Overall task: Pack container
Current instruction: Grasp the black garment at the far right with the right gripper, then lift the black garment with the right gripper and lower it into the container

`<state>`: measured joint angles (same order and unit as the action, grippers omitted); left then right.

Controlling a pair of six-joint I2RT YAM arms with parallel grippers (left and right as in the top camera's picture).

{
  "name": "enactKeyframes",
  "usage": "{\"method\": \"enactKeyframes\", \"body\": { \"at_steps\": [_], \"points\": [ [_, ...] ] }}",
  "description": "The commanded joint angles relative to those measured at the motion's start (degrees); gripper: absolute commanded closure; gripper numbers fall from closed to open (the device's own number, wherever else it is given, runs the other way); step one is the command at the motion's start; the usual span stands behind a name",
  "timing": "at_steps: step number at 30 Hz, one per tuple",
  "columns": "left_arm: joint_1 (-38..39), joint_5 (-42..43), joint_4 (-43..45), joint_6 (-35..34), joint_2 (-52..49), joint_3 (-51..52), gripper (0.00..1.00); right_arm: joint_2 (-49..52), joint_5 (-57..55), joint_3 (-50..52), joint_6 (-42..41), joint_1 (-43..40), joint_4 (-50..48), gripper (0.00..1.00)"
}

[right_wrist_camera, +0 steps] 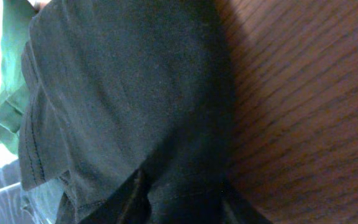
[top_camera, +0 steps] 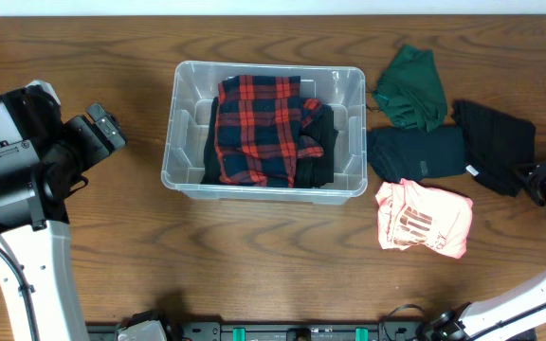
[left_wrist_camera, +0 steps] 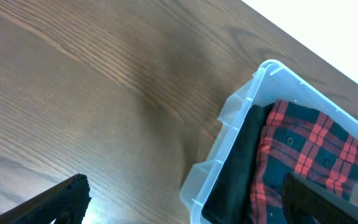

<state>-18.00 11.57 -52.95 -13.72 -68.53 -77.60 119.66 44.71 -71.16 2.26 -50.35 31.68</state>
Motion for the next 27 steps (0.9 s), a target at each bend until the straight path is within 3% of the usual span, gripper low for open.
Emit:
{"method": "enactKeyframes", "body": {
  "at_steps": [1, 4, 10, 18, 27],
  "points": [
    [-0.31, -0.7, -0.17, -0.11, -0.22, 0.13, 0.02, 1.66, 2.6, 0.83, 0.11, 0.55, 0.35, 0.83],
    [-0.31, -0.72, -0.17, -0.11, -0.22, 0.13, 0.02, 1.53, 8.44, 0.74, 0.0, 0.52, 0.31, 0.98],
    [-0.31, -0.7, -0.15, -0.11, -0.22, 0.13, 0.02, -3.23, 20.65, 0.55, -7.15, 0.39, 0.11, 0.99],
    [-0.31, -0.72, -0.15, -0.11, -0.22, 0.13, 0.02, -23.34, 21.75, 0.55, -12.5, 3.78, -1.53, 0.99],
    [-0.31, -0.7, -0.15, -0.11, -0.22, 0.13, 0.02, -41.29, 22.25, 0.55, -32.22, 18.43, -19.45, 0.99]
  ]
}}
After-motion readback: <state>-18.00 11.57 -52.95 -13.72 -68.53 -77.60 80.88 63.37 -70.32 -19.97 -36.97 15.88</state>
